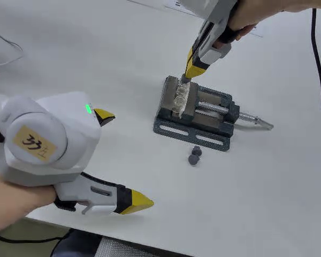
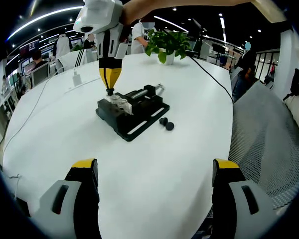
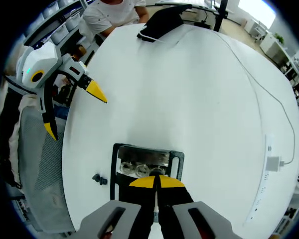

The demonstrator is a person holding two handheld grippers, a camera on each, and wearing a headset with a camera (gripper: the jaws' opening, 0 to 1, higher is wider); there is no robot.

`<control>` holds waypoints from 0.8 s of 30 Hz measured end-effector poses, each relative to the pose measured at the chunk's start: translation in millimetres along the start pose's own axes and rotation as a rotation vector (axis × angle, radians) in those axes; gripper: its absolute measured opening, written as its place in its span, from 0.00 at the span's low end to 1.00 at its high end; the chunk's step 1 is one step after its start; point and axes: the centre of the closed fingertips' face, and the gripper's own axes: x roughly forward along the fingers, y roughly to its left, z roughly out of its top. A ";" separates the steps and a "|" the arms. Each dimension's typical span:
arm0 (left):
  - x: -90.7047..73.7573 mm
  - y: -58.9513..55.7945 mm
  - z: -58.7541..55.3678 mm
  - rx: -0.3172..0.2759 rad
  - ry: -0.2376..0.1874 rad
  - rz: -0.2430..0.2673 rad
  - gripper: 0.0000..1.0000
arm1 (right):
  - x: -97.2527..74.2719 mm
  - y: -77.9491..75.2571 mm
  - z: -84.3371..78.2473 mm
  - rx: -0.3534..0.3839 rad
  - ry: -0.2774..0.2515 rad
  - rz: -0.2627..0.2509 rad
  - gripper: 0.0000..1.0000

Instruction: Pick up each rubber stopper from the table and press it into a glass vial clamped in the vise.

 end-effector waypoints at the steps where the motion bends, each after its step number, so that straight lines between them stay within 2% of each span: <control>1: 0.1 -0.1 0.1 0.000 0.000 0.000 0.95 | -0.2 0.9 -0.1 0.001 -0.001 0.005 0.00; 4: 0.5 -0.7 0.8 0.002 -0.001 -0.004 0.95 | -0.5 3.4 -3.1 -0.013 0.014 0.008 0.03; 9: 1.3 -1.3 0.5 0.003 -0.001 -0.006 0.95 | -0.7 2.5 -3.4 -0.023 0.013 -0.002 0.01; 24: 4.3 -5.6 -4.2 0.002 0.012 -0.018 0.94 | -0.3 0.7 -1.7 0.023 0.021 -0.006 0.00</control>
